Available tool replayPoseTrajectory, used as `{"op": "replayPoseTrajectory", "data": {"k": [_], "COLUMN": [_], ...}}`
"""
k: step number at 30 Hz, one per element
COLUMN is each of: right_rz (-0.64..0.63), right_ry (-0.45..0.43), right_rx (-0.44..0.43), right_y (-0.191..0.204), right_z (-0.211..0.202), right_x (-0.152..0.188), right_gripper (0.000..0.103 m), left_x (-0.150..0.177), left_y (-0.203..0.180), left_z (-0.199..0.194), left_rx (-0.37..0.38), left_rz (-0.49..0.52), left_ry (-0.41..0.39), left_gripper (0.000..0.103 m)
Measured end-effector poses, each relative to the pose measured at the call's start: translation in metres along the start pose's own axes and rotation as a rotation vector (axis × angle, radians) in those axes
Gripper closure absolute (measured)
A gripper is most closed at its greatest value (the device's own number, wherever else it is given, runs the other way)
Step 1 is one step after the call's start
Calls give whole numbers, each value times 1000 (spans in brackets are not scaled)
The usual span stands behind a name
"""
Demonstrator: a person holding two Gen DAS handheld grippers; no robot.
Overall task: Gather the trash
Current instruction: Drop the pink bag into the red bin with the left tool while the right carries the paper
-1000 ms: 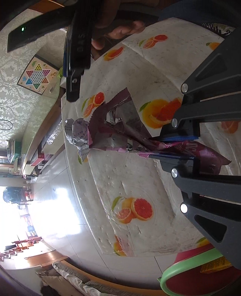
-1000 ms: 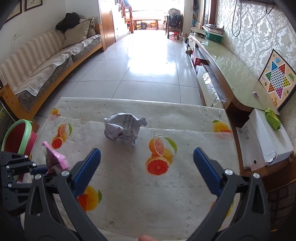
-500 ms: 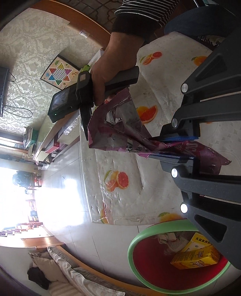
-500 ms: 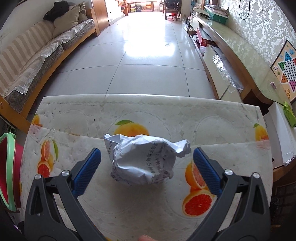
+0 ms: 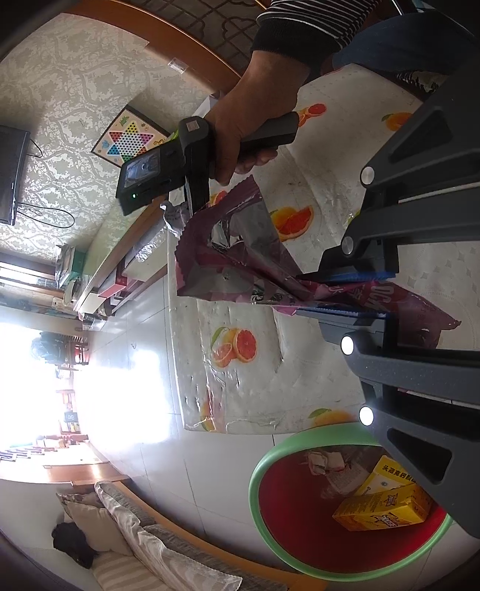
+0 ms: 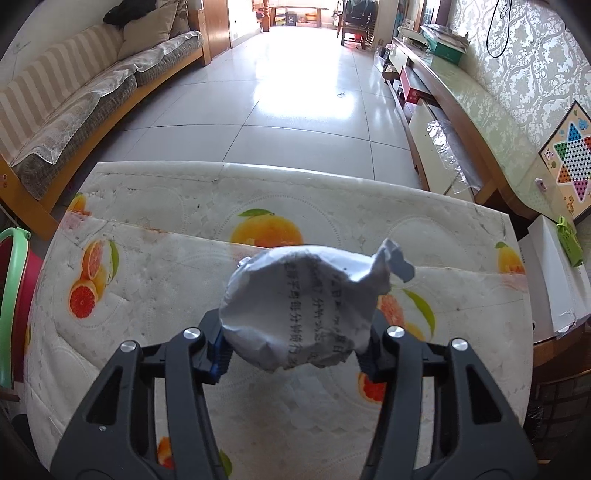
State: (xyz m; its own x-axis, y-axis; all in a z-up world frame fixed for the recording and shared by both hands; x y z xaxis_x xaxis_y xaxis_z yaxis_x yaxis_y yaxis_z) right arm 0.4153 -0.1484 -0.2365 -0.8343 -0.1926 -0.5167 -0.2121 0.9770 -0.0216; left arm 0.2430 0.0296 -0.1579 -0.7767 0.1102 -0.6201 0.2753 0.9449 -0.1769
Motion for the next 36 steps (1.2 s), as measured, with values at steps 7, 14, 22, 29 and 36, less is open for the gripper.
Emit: {"op": "replayPoseTrajectory", "data": {"k": [7,14,22,29,36], "right_rz": [-17,-34,-60,-132,-201], "right_ry": [-102,-161,-189,-190,-191], "right_rx": [-4,-26,-82,-143,-181], "right_y": [0,12,46,98,145], "right_z": [-72,-124,-159,-170,-177], "right_x": [12,36,56,65,68], "right_gripper": [51,51,51,51,51], "left_x": [6,15,24,26,23], "left_y": [4,15,64,134,182], "left_z": [-10,-29,-54,-67,-56], "left_rx": [-6,-48,-143,-260,-263], "left_rz": [-27,-63,-149,-244,-331], "left_ry": [-22,-54,-89,-84,-47], "left_gripper": [95,95,94,94,62]}}
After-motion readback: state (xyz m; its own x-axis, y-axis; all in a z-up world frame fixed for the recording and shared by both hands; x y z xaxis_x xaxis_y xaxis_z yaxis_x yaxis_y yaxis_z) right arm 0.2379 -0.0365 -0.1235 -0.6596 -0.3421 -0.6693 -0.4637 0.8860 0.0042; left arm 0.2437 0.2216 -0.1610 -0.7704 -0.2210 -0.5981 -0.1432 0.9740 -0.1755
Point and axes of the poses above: each gripper's, at about its wrist camera, not at the fingertips, and z roughly the way its jaws point, y to its left, x to its underside, the point moved 8 cm from there along z, roughly the way its jaws point
